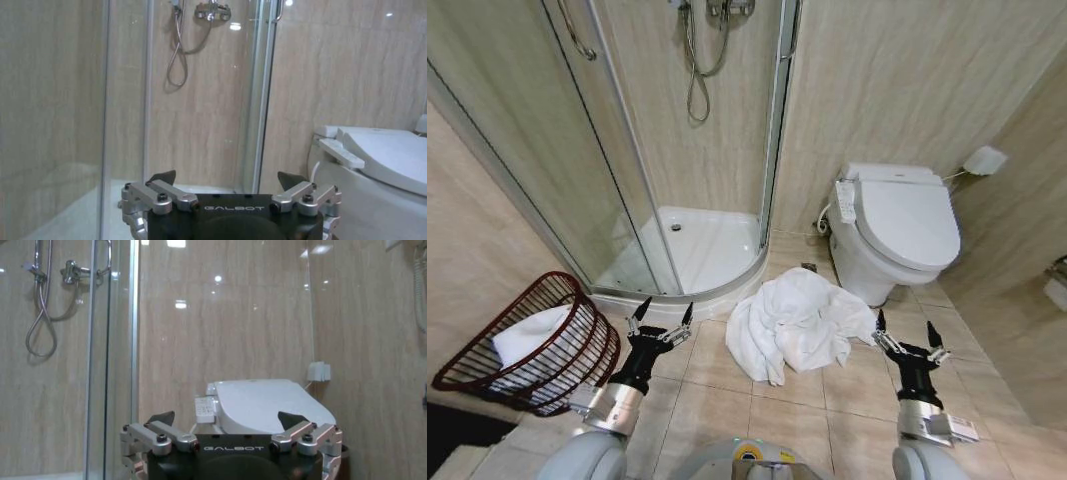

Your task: Discard the used towel into the hamper.

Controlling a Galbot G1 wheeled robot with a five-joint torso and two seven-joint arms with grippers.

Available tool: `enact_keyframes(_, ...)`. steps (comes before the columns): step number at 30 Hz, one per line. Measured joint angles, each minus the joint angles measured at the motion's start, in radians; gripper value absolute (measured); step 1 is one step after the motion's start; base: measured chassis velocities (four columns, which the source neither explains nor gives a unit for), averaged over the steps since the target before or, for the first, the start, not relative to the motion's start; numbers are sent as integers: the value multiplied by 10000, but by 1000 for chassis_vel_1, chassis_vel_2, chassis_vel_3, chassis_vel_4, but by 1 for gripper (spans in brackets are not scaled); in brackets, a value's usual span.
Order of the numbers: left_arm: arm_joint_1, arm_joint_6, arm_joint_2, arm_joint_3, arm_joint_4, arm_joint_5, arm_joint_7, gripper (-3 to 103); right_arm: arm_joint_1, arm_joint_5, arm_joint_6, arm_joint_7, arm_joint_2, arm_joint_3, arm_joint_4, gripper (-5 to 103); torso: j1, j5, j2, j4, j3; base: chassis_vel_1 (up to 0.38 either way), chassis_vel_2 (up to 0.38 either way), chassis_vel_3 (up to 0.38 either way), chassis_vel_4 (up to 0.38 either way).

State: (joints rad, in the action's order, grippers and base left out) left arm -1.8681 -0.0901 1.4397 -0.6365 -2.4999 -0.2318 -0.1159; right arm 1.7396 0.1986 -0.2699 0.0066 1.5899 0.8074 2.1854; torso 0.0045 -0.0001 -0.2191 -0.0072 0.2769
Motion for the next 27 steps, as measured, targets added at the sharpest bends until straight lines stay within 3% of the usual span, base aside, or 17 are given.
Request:
enact_keyframes(15, 0, 0, 0, 0, 0, 0, 0, 99, -5, 75, -705, -176, 85, -63, -106, 100, 29, 2, -46, 4, 39, -161, 149, 172, -140)
enact_keyframes(27, 0, 0, 0, 0, 0, 0, 0, 99, 76, 92, -862, -290, 59, 46, -186, 100, 25, 0, -76, 2, 46, -3, 5, -23, 0)
